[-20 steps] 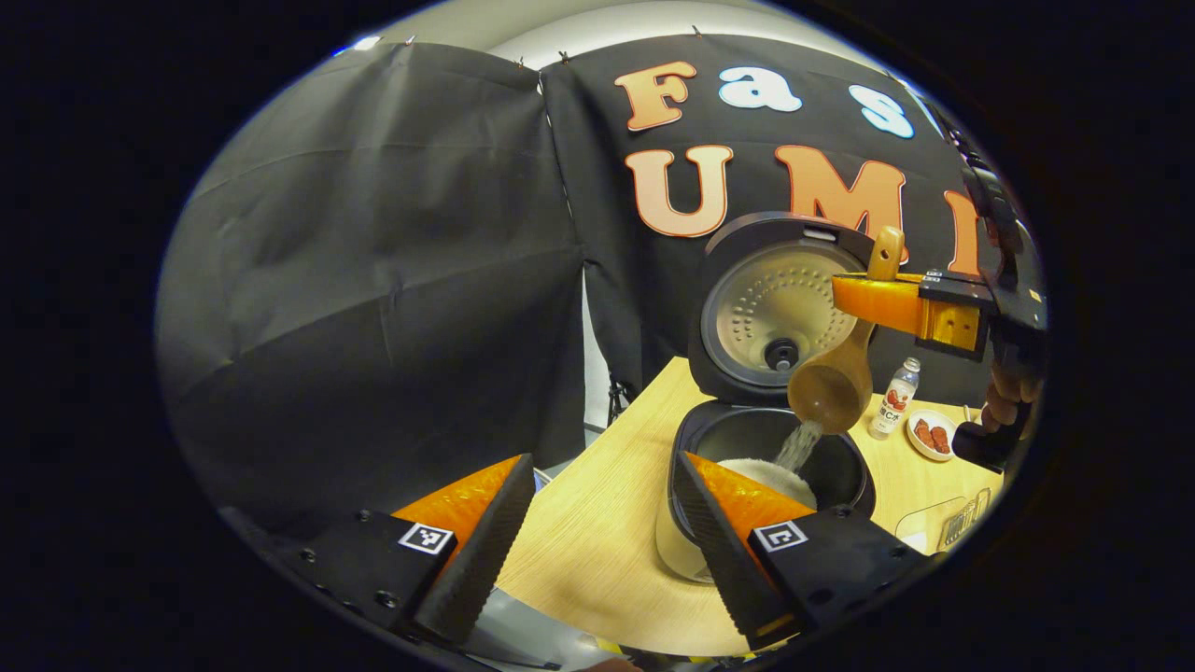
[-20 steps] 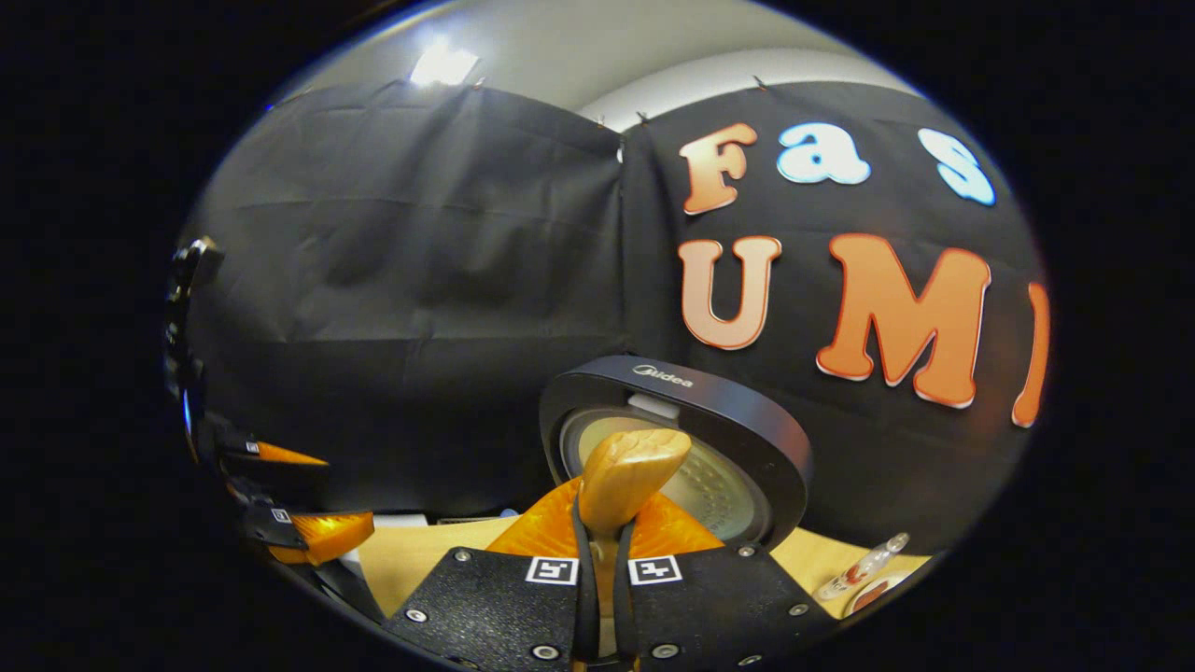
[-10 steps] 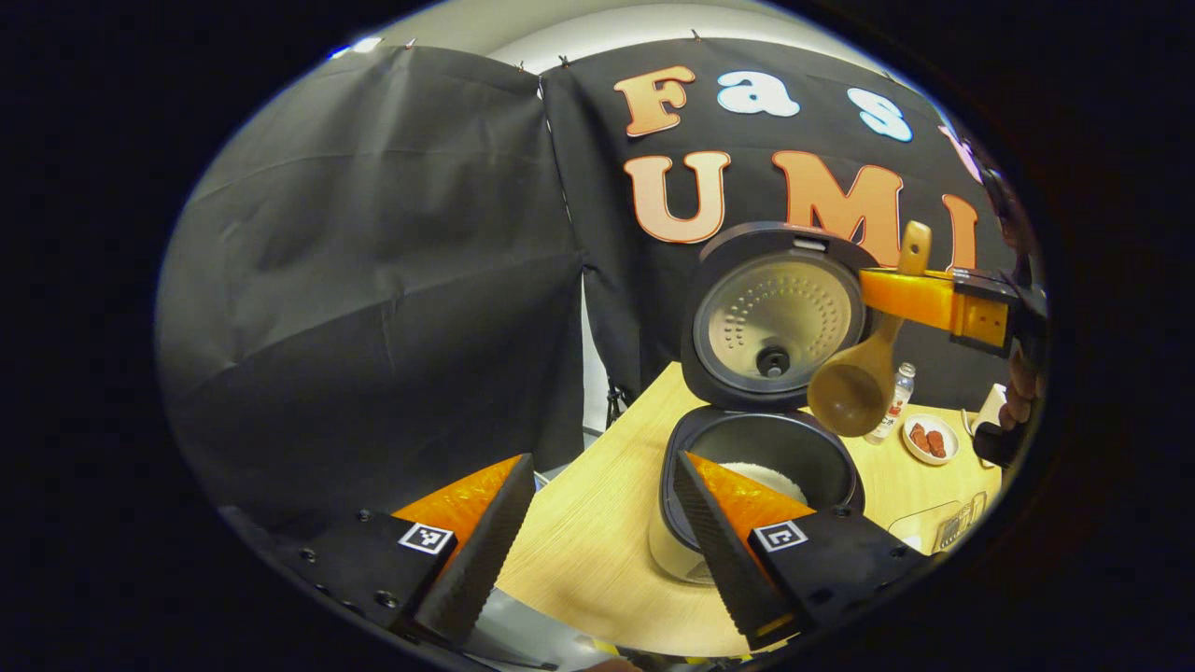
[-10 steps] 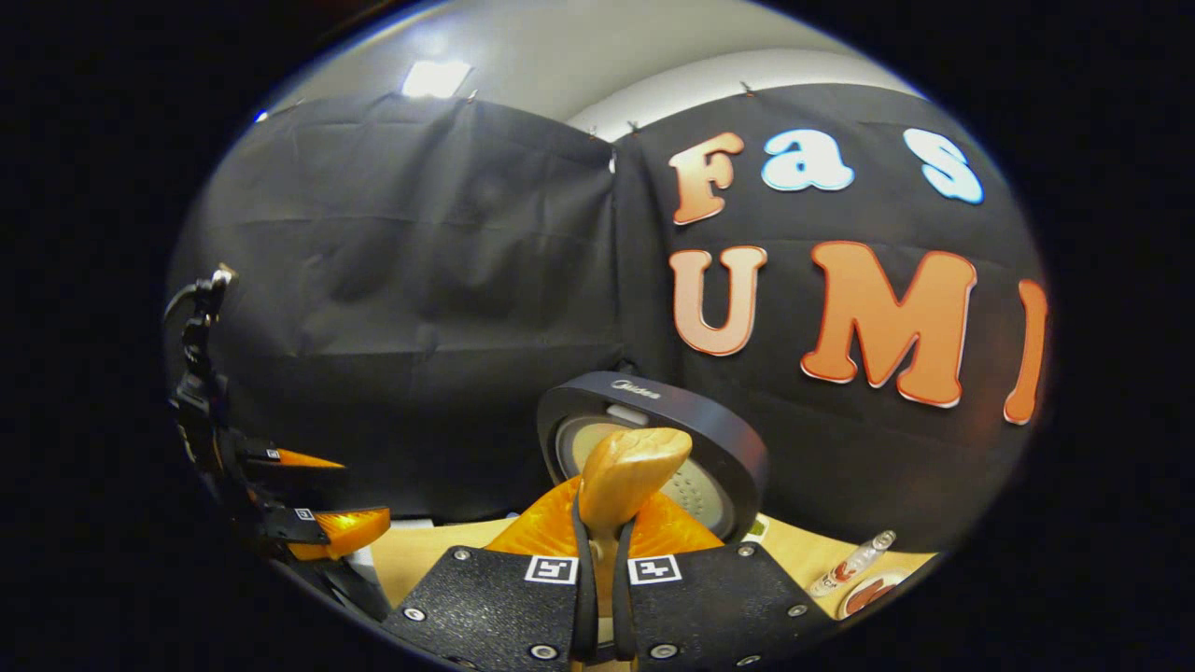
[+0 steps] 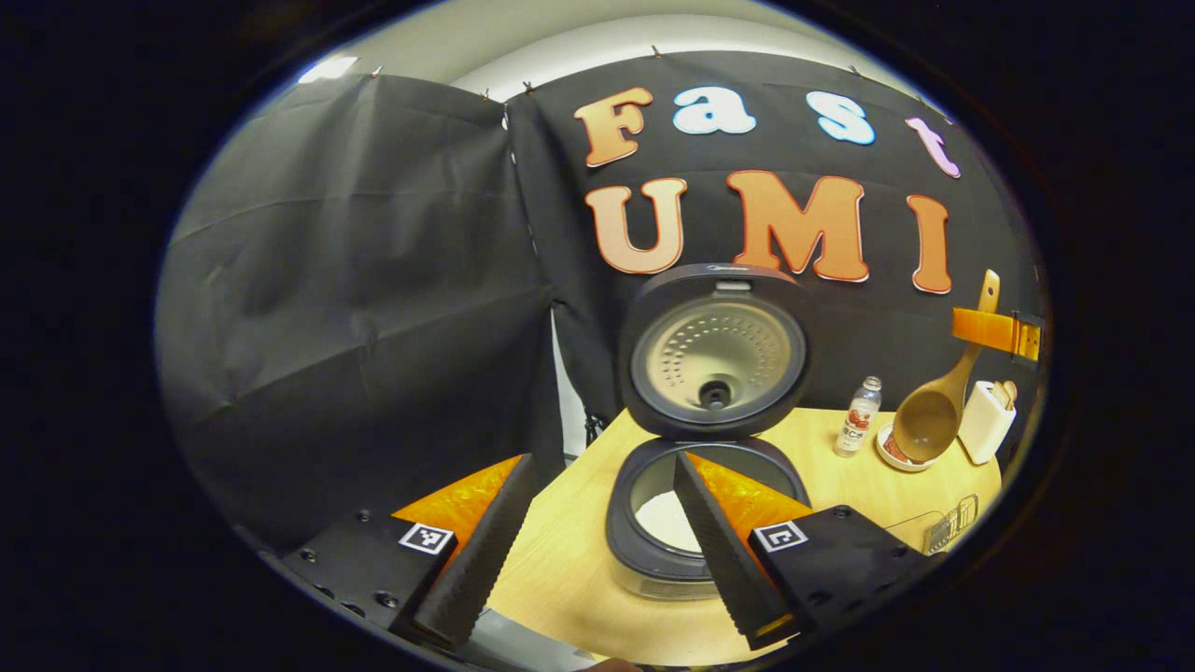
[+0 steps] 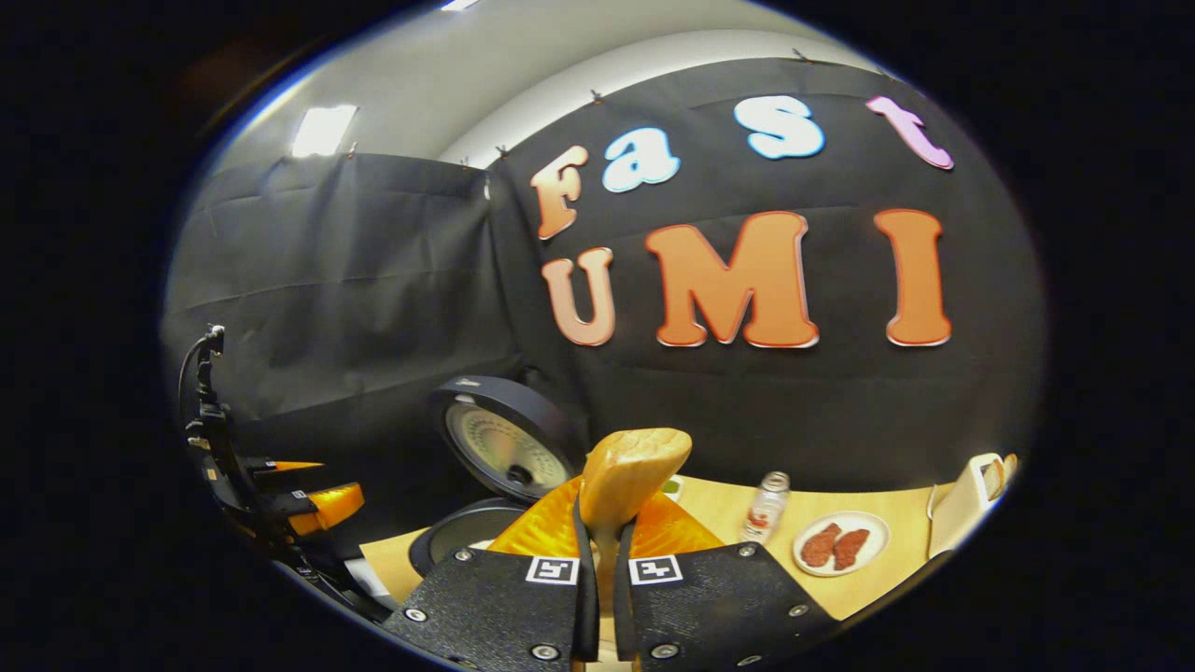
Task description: Close the left gripper, press the button to open the rice cooker; take a wooden spoon from the chopstick holder with the right hand, scoop a spoonful of rice and pour it into the rice cooker, then put the wooden spoon back into the chopstick holder.
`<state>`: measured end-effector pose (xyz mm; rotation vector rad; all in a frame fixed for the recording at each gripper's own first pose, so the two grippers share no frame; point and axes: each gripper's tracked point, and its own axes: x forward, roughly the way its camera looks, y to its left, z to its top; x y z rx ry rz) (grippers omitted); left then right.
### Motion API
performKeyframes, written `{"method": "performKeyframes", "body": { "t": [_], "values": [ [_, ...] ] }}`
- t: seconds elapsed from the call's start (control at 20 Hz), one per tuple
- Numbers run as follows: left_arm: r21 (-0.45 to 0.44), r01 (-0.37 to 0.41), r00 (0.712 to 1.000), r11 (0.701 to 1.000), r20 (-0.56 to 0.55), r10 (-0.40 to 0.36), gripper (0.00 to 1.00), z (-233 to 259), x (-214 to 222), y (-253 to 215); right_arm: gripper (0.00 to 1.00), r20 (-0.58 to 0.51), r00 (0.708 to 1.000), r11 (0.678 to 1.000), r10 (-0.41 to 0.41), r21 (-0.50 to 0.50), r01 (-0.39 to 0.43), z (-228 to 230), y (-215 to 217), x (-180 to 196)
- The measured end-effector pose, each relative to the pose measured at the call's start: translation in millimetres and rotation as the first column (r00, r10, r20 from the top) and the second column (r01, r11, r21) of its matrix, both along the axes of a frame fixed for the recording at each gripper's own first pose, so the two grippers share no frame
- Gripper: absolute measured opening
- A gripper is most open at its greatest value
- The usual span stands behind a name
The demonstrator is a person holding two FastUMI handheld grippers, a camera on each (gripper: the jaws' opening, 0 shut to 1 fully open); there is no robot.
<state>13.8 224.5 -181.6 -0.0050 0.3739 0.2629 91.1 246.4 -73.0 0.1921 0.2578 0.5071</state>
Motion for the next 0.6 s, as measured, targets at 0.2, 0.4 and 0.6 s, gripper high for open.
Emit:
{"method": "performKeyframes", "body": {
  "t": [0.2, 0.4, 0.6],
  "values": [
    [0.01, 0.049, 0.999, 0.999, 0.008, -0.049, 0.96, 10, 7, -36, 0.06, -0.099, 0.983, 0.988, -0.156, -0.032, 0.153, -41, -89, -10],
    [0.014, 0.079, 0.997, 0.997, 0.009, -0.079, 0.97, 13, 12, -63, 0.06, -0.191, 0.931, 0.951, -0.311, -0.054, 0.306, -84, -174, -28],
    [0.055, 0.091, 0.996, 0.994, 0.016, -0.092, 0.97, 23, 13, -82, 0.06, -0.257, 0.869, 0.906, -0.424, -0.11, 0.409, -127, -230, -44]
  ]
}}
